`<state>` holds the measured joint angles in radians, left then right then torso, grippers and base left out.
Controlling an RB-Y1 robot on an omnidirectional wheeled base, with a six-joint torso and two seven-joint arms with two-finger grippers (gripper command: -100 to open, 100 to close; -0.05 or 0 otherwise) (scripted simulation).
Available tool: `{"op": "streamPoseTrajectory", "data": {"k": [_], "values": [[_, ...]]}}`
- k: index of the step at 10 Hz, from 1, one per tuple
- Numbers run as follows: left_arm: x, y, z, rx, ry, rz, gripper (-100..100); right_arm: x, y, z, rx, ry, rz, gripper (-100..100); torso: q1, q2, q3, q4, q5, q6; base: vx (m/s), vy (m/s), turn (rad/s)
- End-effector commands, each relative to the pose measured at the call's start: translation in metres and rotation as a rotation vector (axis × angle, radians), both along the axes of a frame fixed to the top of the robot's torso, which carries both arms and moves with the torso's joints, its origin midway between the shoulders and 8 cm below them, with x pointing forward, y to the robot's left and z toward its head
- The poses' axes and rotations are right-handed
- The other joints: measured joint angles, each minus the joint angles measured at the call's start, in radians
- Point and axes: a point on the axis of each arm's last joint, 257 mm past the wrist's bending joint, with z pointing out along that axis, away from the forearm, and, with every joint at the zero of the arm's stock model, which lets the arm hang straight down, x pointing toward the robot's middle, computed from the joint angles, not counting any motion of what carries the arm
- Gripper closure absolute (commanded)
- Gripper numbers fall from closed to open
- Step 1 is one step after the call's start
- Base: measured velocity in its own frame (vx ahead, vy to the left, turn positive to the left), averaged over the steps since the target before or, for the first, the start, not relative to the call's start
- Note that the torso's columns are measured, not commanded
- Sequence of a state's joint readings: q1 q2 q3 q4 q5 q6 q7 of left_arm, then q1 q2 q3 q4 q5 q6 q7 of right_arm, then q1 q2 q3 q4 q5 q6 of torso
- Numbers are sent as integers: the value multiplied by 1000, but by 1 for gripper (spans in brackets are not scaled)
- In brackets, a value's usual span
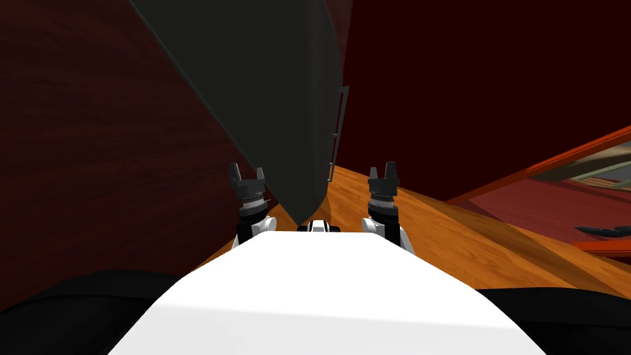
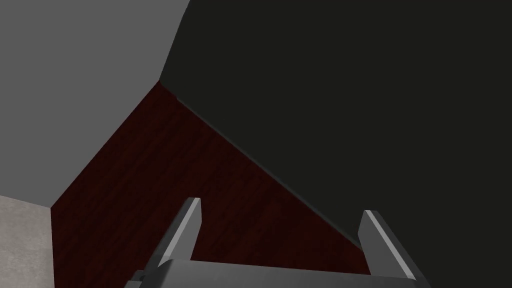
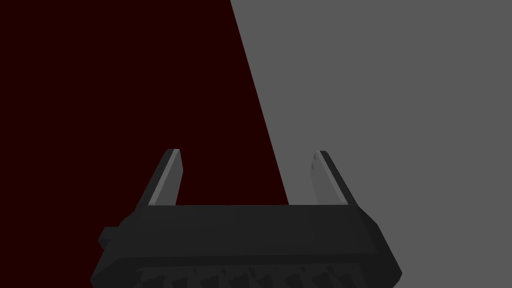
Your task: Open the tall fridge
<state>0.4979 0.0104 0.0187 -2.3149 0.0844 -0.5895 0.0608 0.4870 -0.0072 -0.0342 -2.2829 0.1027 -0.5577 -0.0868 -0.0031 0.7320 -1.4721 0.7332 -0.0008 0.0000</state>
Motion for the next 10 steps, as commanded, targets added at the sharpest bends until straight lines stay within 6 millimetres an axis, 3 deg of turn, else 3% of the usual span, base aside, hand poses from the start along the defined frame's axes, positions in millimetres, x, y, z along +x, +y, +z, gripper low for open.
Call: {"op": "streamPoseTrajectory", "data": {"k": [1, 10], "values": [[4, -3, -4, 34, 29, -32, -100, 0, 0, 0, 0, 0, 0, 0, 2, 4, -4, 3, 0, 0, 58, -59, 21], [15, 20, -32, -55, 203, -127, -100, 0, 0, 0, 0, 0, 0, 0, -2, -16, -19, -3, -1, 9, 146, -162, 69]]}}
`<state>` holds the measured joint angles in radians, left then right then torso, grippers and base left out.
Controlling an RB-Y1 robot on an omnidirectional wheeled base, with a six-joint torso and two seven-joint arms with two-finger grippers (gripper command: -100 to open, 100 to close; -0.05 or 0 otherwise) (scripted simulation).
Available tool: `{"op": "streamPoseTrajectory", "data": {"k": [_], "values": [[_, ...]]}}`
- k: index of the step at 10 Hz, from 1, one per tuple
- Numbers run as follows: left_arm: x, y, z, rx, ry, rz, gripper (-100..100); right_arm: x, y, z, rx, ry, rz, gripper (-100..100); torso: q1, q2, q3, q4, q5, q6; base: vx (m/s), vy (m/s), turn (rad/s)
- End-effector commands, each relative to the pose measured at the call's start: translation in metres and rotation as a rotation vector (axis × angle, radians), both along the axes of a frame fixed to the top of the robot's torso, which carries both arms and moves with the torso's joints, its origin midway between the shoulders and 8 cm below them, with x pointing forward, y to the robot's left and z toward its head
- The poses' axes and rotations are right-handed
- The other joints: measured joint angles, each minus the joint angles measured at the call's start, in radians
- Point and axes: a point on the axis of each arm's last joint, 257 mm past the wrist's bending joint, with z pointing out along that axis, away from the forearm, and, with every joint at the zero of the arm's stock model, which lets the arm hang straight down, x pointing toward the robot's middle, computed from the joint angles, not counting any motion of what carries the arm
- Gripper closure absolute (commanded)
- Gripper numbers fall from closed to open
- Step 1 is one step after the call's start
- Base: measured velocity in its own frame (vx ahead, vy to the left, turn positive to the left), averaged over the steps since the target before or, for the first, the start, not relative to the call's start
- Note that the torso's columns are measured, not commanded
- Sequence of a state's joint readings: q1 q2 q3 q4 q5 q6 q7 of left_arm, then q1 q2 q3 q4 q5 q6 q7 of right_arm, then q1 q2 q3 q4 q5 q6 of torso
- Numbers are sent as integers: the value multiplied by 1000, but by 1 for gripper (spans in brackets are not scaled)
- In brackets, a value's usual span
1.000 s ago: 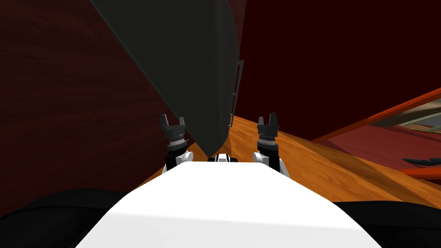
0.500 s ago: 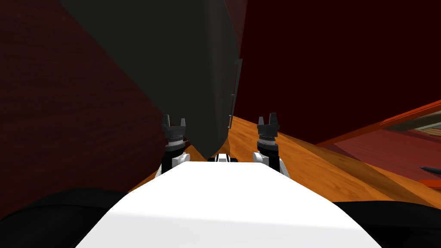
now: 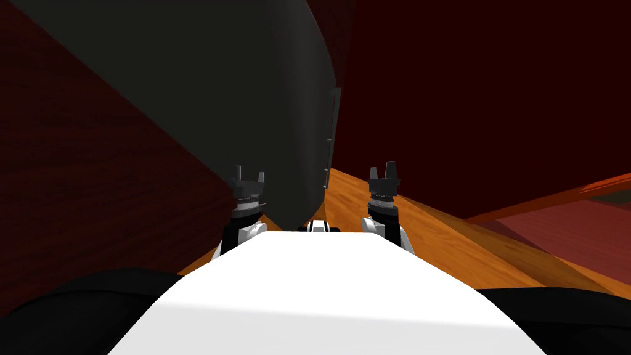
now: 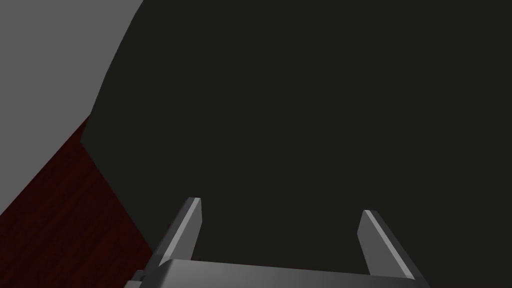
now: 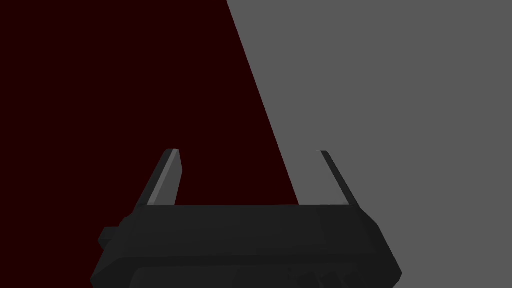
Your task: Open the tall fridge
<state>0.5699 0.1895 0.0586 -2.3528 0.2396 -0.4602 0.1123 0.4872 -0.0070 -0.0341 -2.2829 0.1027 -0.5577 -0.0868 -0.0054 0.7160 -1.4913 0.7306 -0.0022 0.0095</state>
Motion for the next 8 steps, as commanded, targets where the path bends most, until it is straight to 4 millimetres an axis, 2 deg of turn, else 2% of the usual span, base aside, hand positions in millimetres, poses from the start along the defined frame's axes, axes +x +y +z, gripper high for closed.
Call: {"op": "streamPoseTrajectory", "data": {"k": [1, 6, 8], "values": [[3, 7, -11, -55, 58, -21, -100, 0, 0, 0, 0, 0, 0, 0, 0, -3, -3, -1, -1, 2, 170, -204, 87], [5, 24, -31, -168, 153, -46, -100, 0, 0, 0, 0, 0, 0, 0, -4, -12, -8, -4, -1, 7, 149, -193, 67], [6, 27, -35, -191, 172, -50, -100, 0, 0, 0, 0, 0, 0, 0, 1, -12, -9, -4, 0, 10, 101, -114, 50]]}}
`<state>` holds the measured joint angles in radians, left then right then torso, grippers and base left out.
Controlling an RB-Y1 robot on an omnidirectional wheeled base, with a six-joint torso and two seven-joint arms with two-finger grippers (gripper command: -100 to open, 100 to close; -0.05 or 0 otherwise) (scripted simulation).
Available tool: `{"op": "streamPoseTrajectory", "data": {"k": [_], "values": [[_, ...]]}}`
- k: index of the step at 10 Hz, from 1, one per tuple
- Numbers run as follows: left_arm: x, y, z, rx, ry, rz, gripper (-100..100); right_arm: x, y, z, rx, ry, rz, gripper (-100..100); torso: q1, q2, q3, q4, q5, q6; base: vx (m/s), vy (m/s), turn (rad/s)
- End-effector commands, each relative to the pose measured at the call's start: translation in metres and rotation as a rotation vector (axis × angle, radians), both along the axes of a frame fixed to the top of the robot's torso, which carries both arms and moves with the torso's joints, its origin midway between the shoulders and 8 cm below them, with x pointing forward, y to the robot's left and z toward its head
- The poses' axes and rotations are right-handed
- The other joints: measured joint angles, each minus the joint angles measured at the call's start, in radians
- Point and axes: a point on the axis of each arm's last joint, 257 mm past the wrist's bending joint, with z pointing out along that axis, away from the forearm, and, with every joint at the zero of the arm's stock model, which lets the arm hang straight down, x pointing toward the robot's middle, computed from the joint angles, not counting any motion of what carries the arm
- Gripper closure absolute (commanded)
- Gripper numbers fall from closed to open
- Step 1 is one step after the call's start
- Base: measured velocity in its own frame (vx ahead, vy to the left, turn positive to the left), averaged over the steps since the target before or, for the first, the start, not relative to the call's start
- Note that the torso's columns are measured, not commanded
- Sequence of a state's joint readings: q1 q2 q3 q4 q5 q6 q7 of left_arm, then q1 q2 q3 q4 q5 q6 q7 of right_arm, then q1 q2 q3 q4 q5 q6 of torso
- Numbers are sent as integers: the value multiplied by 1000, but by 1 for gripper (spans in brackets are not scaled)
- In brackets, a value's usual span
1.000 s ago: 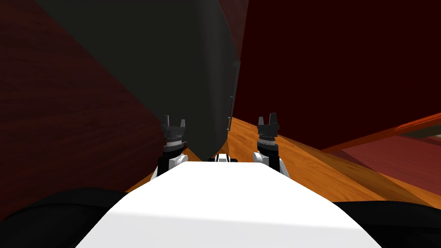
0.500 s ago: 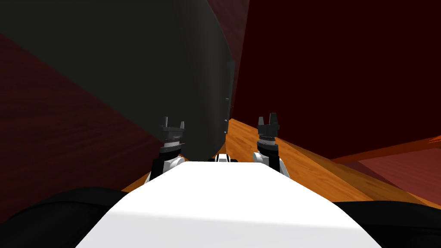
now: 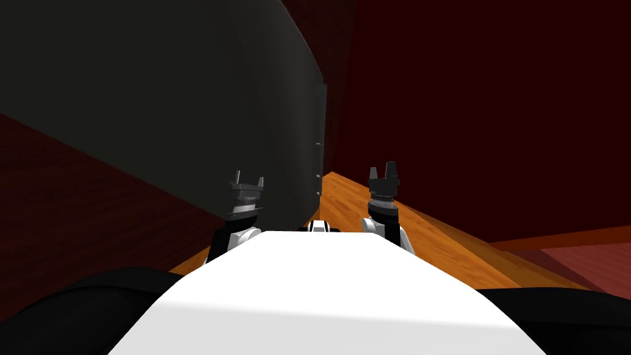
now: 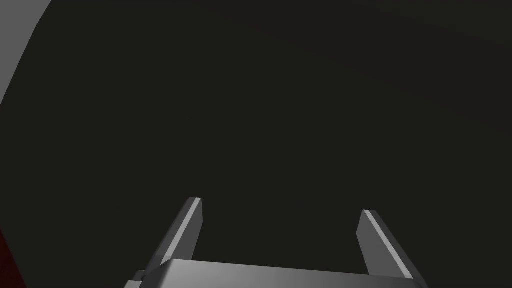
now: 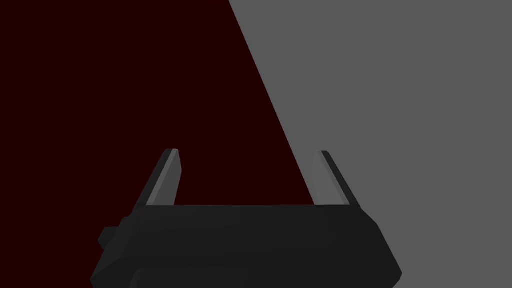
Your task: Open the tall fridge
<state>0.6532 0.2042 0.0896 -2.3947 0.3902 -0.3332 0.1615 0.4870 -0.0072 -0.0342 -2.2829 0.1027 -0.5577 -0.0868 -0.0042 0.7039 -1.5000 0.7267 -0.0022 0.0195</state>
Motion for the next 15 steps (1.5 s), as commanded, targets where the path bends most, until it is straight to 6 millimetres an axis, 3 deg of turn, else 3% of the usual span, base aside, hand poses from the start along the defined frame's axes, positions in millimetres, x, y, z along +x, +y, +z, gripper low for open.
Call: {"op": "streamPoseTrajectory", "data": {"k": [1, 6, 9, 15], "values": [[4, 3, -9, -55, 44, -21, -100, 0, 0, 0, 0, 0, 0, 0, 0, -2, -1, 0, 0, 1, 121, -148, 56], [3, 17, -35, -177, 140, -41, -100, 0, 0, 0, 0, 0, 0, 0, -7, -5, -3, -1, -2, 3, 151, -210, 52], [1, 23, -52, -257, 199, -53, -100, 0, 0, 0, 0, 0, 0, 0, 5, 4, 4, 2, 3, -4, 175, -210, 51], [-9, 33, -83, -442, 296, -72, -100, 0, 0, 0, 0, 0, 0, 0, 5, 30, 22, 10, 3, -18, 166, -226, 53]]}}
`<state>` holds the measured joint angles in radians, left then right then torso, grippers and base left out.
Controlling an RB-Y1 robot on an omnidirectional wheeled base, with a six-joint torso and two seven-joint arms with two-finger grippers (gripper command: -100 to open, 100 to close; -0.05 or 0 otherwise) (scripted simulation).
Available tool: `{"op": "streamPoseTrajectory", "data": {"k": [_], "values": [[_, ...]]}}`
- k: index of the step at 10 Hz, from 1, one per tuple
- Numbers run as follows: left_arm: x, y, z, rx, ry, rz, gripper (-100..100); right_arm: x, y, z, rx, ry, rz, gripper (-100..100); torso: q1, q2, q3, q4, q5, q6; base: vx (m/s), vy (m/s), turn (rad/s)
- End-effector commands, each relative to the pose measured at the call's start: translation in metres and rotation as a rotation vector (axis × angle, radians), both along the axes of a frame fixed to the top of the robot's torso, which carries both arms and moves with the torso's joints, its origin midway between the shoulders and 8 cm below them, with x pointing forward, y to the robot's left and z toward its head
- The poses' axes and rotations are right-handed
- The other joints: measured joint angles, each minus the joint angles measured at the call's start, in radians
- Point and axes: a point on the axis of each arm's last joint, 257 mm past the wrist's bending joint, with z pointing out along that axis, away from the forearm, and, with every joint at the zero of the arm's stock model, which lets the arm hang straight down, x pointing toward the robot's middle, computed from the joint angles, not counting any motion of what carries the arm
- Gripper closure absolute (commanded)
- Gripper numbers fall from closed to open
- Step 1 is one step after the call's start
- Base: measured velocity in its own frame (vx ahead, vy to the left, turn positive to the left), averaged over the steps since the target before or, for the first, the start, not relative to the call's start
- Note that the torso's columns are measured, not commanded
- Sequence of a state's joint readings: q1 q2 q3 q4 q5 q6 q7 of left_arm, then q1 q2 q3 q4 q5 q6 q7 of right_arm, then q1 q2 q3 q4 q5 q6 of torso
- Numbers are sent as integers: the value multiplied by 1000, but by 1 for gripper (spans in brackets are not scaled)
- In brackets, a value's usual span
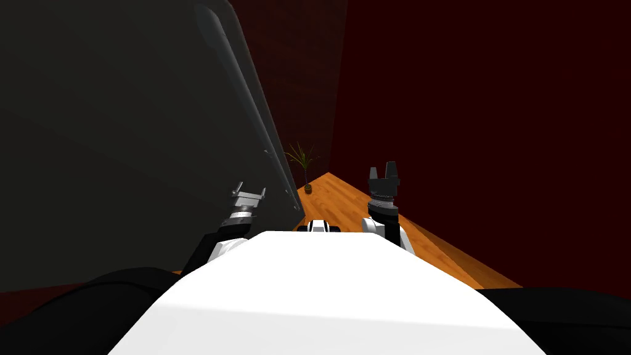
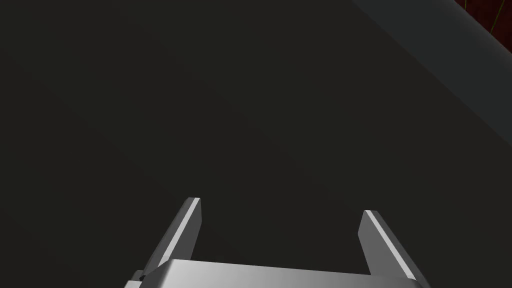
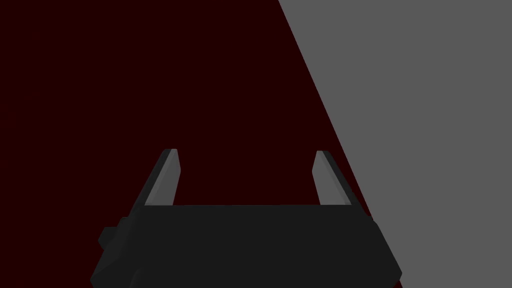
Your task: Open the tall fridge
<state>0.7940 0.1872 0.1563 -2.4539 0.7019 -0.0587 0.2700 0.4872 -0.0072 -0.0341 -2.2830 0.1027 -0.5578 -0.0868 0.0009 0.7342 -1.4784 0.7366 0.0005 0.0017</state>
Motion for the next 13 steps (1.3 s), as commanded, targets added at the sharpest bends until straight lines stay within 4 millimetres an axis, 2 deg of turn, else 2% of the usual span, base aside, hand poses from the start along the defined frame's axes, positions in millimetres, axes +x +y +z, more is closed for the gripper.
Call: {"op": "streamPoseTrajectory", "data": {"k": [1, 4, 7, 9, 10, 12, 13], "values": [[-4, 2, -13, -88, 39, -2, -100, 0, 0, 0, 0, 0, 0, 0, -1, 3, 2, 1, -1, -1, 141, -223, 85], [-12, 6, -22, -193, 57, 13, -100, 0, 0, 0, 0, 0, 0, 0, 0, 5, 3, 2, 0, -2, 142, -204, 71], [-20, 11, -22, -295, 37, 52, -100, 0, 0, 0, 0, 0, 0, 0, -15, -5, -2, -2, -3, 12, 84, -122, 70], [-25, 15, -19, -340, 13, 80, -100, 0, 0, 0, 0, 0, 0, 0, -25, -6, -4, -1, -7, 14, 31, -84, 38], [-29, 23, -24, -316, 28, 99, -100, 0, 0, 0, 0, 0, 0, 0, -27, -4, -4, 1, -9, 15, 2, 0, 75], [-34, 30, -26, -321, 29, 120, -100, 0, 0, 0, -1, 0, 0, 0, -10, -5, -3, -1, -3, 8, 50, 86, 63], [-34, 30, -26, -323, 28, 121, 100, 0, 0, 0, 0, 0, 0, 0, -6, -2, -1, -1, -1, 3, 2, 11, 3]]}}
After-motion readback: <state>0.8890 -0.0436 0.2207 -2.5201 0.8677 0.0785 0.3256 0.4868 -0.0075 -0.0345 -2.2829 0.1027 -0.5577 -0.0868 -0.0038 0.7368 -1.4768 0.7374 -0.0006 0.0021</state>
